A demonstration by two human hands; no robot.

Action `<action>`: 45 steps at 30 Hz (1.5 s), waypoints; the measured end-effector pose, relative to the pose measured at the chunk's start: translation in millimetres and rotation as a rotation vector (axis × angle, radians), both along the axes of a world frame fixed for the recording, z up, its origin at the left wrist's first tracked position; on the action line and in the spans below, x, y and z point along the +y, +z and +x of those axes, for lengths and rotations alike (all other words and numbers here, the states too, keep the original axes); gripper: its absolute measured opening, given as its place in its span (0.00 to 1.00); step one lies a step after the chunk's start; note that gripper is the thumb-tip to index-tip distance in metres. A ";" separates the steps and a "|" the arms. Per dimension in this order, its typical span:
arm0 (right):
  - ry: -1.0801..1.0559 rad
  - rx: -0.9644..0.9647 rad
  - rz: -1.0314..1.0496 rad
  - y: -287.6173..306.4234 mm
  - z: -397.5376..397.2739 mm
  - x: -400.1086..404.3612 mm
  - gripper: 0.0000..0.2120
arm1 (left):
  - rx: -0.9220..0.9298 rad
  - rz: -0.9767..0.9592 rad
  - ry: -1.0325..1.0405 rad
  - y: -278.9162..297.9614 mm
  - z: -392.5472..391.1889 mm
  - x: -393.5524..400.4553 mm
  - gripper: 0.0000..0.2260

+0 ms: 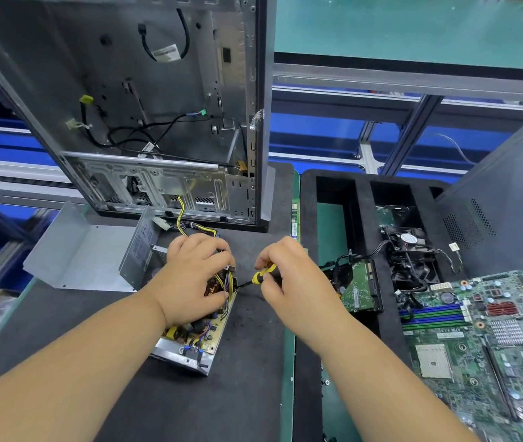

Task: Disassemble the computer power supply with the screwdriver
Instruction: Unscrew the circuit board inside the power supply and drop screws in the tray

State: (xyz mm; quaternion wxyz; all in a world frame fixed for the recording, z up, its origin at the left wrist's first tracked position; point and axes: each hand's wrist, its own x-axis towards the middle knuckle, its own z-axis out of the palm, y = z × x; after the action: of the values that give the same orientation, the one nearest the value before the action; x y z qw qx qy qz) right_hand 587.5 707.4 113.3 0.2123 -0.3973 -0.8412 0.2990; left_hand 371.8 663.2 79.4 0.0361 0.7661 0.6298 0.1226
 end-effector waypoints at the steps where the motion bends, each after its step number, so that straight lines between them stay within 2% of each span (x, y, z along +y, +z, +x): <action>1: -0.001 -0.002 -0.003 0.2 0.1 0.4 0.09 | -0.001 -0.002 -0.001 0.0 -0.3 0.1 0.18; 21: 0.041 -0.024 0.016 4.9 -3.5 0.6 0.07 | 0.004 0.021 -0.009 0.4 -0.3 0.3 0.17; 25: 0.074 -0.016 0.054 9.4 -6.2 -0.5 0.04 | 0.005 0.021 -0.011 -0.6 -0.3 0.6 0.18; 33: 0.215 -0.104 0.211 11.8 -19.6 -2.7 0.09 | 0.010 0.015 -0.003 -1.2 -0.1 0.9 0.20; 38: 0.182 -0.107 0.232 13.6 -18.1 -3.8 0.10 | 0.004 0.018 -0.003 -1.9 -0.4 1.0 0.18; 40: 0.129 -0.158 0.267 13.0 -17.6 -3.0 0.12 | -0.009 0.018 0.002 -1.3 -0.2 0.7 0.17; 43: 0.045 -0.352 0.377 11.8 -17.9 0.6 0.21 | -0.018 0.017 0.000 -1.4 0.0 0.5 0.17; 45: 0.040 -0.341 0.372 7.2 -17.1 2.2 0.17 | -0.006 0.008 -0.004 -1.1 -0.7 0.6 0.17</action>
State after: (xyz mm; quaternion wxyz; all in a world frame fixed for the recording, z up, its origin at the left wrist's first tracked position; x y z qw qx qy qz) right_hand 570.4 709.6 120.5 0.1308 -0.3793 -0.9132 0.0717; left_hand 371.1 663.9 78.4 0.0355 0.7673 0.6275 0.1274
